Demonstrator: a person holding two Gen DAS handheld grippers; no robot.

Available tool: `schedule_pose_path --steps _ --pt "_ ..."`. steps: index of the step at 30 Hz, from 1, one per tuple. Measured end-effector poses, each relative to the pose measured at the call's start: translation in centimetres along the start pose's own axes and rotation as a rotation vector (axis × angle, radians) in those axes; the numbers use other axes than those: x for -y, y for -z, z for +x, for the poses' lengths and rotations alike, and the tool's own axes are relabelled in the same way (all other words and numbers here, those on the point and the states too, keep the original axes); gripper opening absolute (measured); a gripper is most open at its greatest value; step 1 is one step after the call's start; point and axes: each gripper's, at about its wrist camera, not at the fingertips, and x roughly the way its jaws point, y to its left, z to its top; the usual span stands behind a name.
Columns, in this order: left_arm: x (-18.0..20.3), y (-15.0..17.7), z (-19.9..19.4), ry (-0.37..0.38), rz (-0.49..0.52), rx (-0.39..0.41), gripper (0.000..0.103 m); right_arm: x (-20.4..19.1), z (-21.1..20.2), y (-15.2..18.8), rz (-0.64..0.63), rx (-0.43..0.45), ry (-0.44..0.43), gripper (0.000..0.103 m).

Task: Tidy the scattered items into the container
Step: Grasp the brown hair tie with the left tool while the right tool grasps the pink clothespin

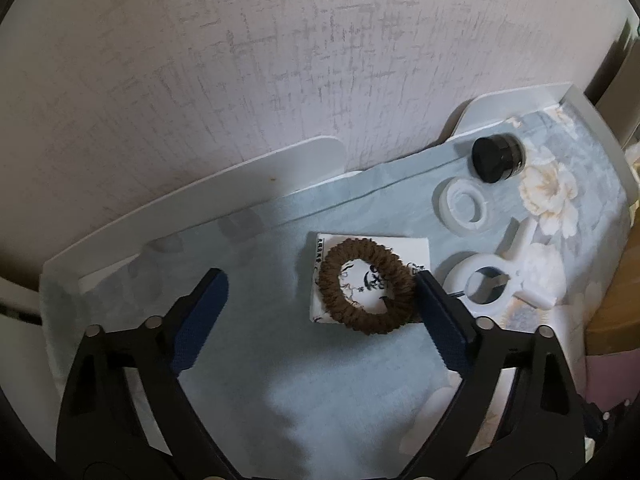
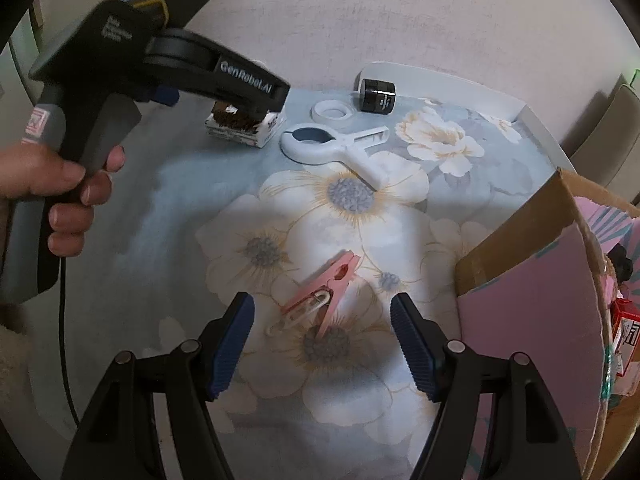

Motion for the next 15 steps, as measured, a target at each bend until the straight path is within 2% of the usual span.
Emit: schedule_pose_path --steps 4,8,10,13,15 --pt "-0.5 -0.1 -0.2 0.027 -0.029 0.002 0.069 0.2 0.4 -0.2 0.018 0.009 -0.009 0.065" --pt "-0.7 0.1 -0.4 0.057 -0.045 0.005 0.056 0.5 1.1 -0.2 0.041 -0.002 -0.026 0.042" --pt "-0.8 0.2 -0.6 0.074 -0.046 0.007 0.043 0.6 1.6 -0.2 0.049 -0.011 -0.045 0.035" --pt "-0.9 0.4 -0.9 0.091 -0.049 0.011 0.030 0.7 1.7 -0.3 0.053 -0.003 -0.048 0.033" --pt "-0.9 0.5 -1.0 0.100 -0.052 0.014 0.026 1.0 1.7 -0.4 0.063 0.001 -0.057 0.031"
